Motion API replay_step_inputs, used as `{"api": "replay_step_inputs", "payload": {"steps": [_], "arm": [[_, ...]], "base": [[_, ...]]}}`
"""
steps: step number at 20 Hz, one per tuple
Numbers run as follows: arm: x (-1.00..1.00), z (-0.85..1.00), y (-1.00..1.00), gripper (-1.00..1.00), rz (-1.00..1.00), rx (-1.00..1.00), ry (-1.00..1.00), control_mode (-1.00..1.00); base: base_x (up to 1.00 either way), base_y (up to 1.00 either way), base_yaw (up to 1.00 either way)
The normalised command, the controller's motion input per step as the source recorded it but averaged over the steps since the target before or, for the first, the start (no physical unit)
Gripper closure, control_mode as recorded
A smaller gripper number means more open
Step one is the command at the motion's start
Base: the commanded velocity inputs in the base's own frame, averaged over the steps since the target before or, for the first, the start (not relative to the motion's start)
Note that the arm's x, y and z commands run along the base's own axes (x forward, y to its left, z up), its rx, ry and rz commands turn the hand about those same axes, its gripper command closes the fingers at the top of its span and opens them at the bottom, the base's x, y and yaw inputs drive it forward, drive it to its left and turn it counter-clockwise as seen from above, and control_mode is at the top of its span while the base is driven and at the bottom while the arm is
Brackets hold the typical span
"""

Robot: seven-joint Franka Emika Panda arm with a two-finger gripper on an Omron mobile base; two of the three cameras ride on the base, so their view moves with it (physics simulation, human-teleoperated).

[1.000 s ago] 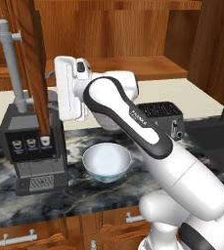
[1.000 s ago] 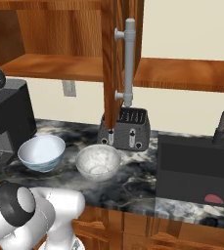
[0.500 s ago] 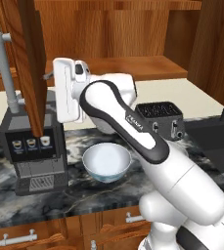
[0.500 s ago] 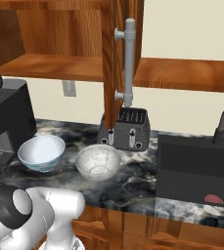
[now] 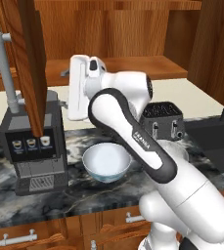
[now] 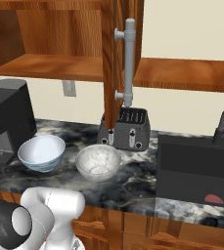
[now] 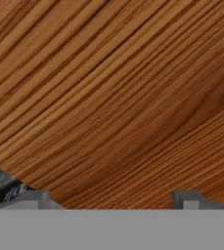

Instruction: Open the cabinet. Pick the bowls from the counter and place them in the cabinet. Then close the cabinet.

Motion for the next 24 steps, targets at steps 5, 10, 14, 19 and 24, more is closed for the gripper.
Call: {"api": "replay_step_inputs", "payload": {"steps": [5, 10, 14, 19, 24], "arm": [[-0.37, 0.16, -0.23, -1.0, -0.3, 0.0, 0.37, -1.0], [-0.53, 0.0, -0.32, -1.0, -0.27, 0.0, 0.36, -1.0], [-0.61, 0.0, -0.53, -1.0, -0.25, 0.0, 0.35, -1.0], [-0.51, 0.0, -0.79, -1.0, -0.2, 0.0, 0.28, -1.0], [-0.3, -0.03, -0.81, -1.0, -0.18, 0.0, 0.25, -1.0]], "base": [[0.0, 0.0, 0.0], [0.0, 0.0, 0.0], [0.0, 0.0, 0.0], [0.0, 0.0, 0.0], [0.0, 0.0, 0.0]]}}
